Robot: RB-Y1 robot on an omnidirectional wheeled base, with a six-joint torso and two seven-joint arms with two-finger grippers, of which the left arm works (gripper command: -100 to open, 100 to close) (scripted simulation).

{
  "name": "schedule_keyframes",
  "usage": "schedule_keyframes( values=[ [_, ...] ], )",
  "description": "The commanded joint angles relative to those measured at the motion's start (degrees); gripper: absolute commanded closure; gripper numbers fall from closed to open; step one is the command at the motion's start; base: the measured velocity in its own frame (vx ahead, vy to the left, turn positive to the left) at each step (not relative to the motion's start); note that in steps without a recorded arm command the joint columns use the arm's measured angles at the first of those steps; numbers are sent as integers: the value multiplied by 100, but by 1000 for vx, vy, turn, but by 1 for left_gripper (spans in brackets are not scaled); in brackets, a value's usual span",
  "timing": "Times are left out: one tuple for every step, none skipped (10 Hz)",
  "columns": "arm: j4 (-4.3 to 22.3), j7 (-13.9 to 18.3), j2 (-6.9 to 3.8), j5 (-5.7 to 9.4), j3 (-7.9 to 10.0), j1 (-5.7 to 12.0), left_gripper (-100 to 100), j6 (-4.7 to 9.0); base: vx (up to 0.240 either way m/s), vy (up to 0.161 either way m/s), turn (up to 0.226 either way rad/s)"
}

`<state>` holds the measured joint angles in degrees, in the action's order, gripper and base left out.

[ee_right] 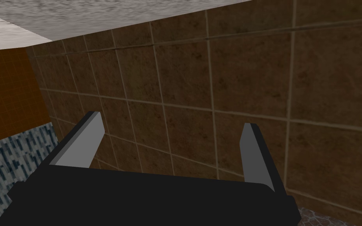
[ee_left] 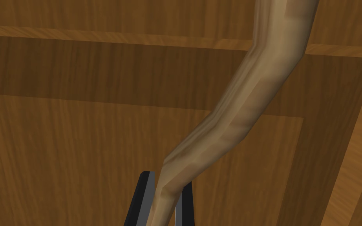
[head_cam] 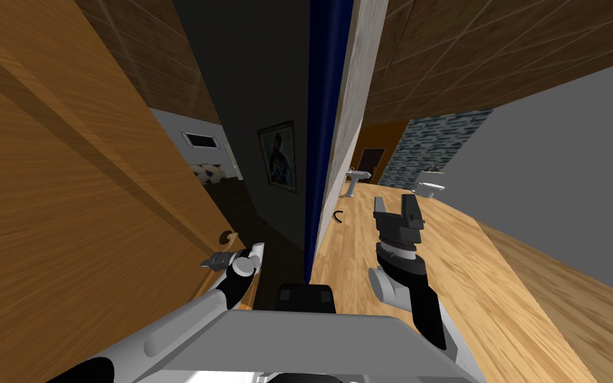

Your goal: Push the door open

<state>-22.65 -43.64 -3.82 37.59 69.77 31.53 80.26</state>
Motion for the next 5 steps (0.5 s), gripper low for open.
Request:
schedule_keyframes(
  values=[
    [-10,-31,-16,76,115,21,100,122,5,74,-135],
    [-13,-39,-18,95,143,26,100,152,4,140,-91],
    [-19,-58,-18,142,213,39,100,228,6,141,-114],
    [-22,-68,-17,167,251,46,100,269,3,123,-44],
    [-26,-80,-14,195,292,53,100,314,3,117,-35]
  ],
)
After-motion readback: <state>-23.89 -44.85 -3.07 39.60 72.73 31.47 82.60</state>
